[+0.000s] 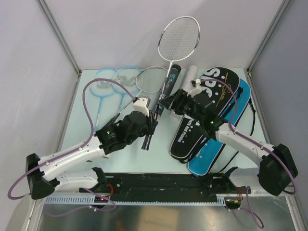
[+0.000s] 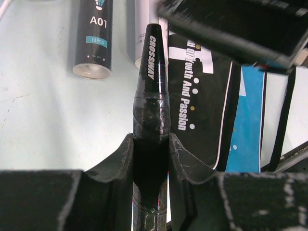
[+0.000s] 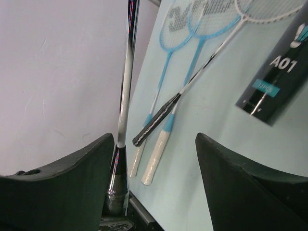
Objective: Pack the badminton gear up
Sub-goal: Pick up the racket from the center of the board.
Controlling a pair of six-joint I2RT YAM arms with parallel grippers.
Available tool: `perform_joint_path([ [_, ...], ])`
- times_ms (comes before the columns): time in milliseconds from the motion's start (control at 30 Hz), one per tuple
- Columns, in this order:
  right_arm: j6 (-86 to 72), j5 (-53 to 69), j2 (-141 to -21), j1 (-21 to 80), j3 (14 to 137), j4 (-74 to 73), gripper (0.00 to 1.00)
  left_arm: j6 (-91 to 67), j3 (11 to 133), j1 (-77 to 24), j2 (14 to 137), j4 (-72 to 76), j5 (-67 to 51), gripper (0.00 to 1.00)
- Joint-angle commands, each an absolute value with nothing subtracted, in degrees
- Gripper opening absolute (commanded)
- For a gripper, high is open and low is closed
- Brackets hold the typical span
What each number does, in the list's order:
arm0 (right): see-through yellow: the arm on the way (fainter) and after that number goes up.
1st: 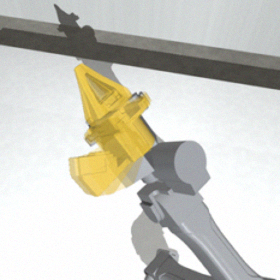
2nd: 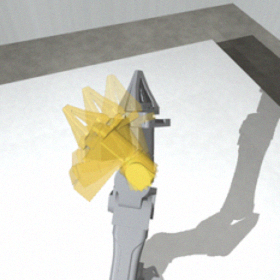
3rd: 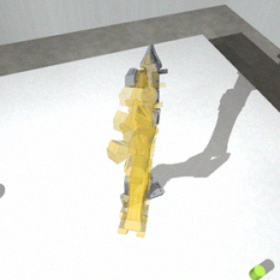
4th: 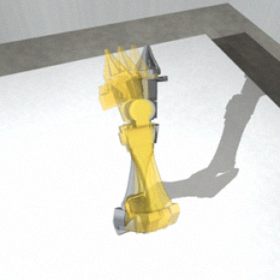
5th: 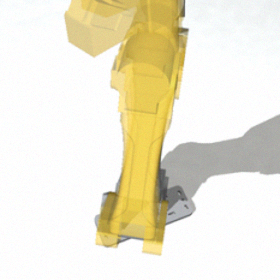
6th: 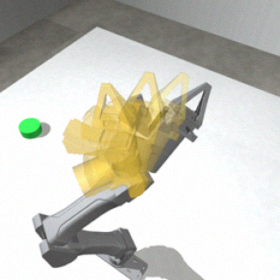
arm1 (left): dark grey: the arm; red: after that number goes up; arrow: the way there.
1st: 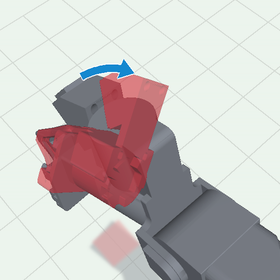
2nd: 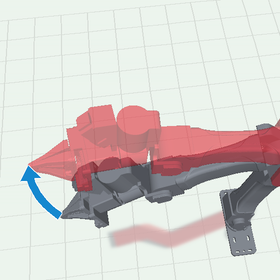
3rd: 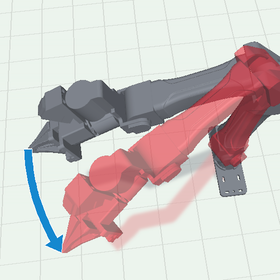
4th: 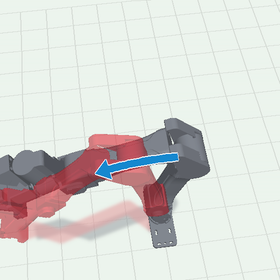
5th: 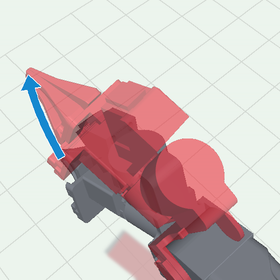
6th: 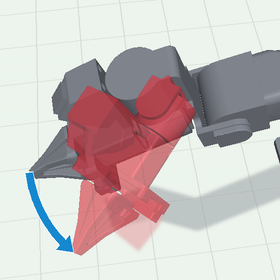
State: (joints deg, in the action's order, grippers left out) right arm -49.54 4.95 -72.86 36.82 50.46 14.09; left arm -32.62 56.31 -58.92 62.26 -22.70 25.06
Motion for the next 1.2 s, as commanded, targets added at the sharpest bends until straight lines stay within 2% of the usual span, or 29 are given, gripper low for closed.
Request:
perform_joint_path([
  [0, -51.92, 5.62, -74.07, 39.33, 50.91, 17.18, 0.73, -29.56, 56.43, -59.33, 62.00, -15.87, 25.69, 0.00],
  [367, -51.44, 16.97, -73.58, 37.84, 49.75, 15.72, 0.71, -27.63, 55.56, -59.37, 62.90, -12.77, 19.19, 0.00],
  [433, -51.71, 17.60, -73.96, 38.55, 49.70, 15.53, 0.62, -26.97, 55.84, -59.58, 62.13, -12.57, 20.33, 0.00],
  [533, -52.10, 16.21, -73.75, 39.58, 49.49, 15.37, 0.40, -25.23, 56.43, -59.67, 62.06, -12.42, 21.93, 0.02],
  [567, -52.20, 15.57, -73.30, 39.61, 49.27, 15.64, 0.33, -25.05, 56.56, -59.67, 62.01, -12.45, 22.26, 0.05],
  [667, -52.28, 15.38, -72.06, 38.77, 48.69, 17.03, 0.13, -25.34, 55.93, -59.68, 61.20, -12.66, 22.90, 0.24],
  [733, -52.40, 16.33, -70.88, 37.73, 48.62, 17.42, 0.04, -25.38, 54.67, -59.68, 59.71, -12.79, 22.60, 0.37],
  [900, -52.94, 18.01, -67.44, 34.27, 48.60, 16.25, 0.00, -24.69, 51.36, -59.68, 55.66, -13.11, 18.55, 0.65],
  [1167, -53.70, 19.59, -66.60, 32.19, 48.37, 15.39, 0.00, -24.55, 49.88, -59.68, 57.70, -13.30, 9.79, 0.78],
])
